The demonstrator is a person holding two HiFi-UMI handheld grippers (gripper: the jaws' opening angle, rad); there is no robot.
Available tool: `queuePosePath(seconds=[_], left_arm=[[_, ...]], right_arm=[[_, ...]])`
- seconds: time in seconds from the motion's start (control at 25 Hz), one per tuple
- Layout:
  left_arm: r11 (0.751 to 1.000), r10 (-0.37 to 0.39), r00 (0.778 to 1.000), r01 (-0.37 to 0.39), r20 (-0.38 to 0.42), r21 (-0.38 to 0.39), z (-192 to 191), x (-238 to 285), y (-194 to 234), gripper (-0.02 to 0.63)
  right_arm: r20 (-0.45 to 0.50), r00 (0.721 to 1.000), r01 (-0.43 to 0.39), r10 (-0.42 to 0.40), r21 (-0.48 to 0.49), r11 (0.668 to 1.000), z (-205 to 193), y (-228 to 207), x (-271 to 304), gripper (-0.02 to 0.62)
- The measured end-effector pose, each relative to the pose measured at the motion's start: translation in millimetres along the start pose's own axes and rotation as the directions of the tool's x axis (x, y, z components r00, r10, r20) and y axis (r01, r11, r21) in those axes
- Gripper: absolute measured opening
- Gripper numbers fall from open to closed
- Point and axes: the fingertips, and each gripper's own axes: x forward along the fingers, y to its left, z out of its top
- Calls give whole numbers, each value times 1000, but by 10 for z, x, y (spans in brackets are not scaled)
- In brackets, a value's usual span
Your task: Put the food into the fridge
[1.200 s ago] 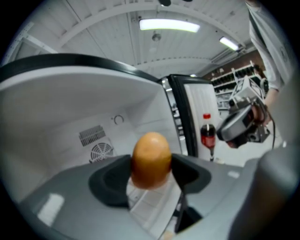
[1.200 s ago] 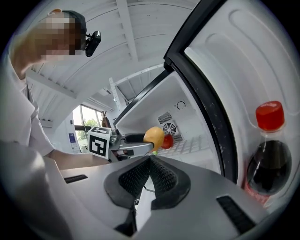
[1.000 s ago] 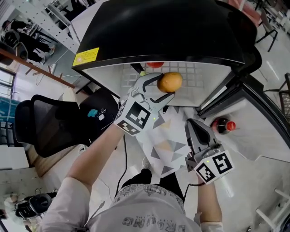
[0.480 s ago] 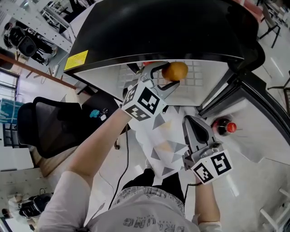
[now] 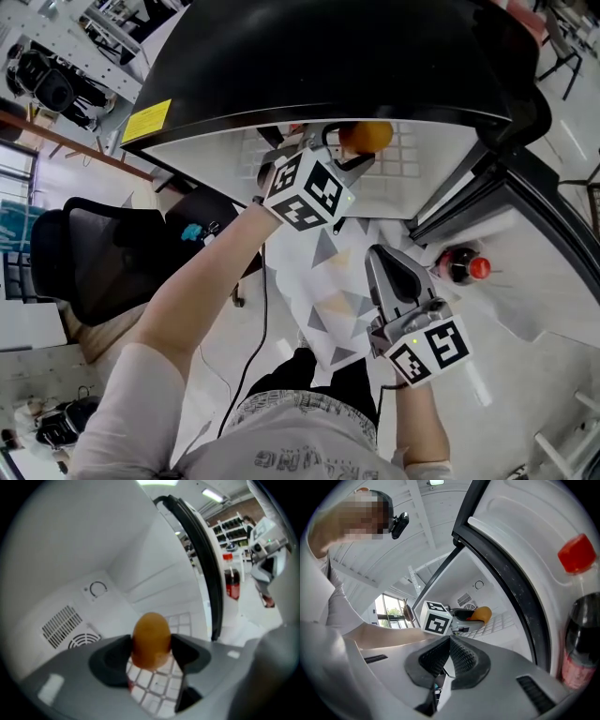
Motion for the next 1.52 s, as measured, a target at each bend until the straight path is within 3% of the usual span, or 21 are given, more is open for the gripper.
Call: queuePosePath(seconds=[0.8,1.52], left_arm=[[991,-2,997,12,-75,136,-59,251,30,282],[992,-16,998,24,-67,121,-47,189,5,295]], right_arm=[[-33,999,2,-1,24,1000,-214,-36,-44,2],[-34,999,-5,6,30,1000,-191,34,-16,2]])
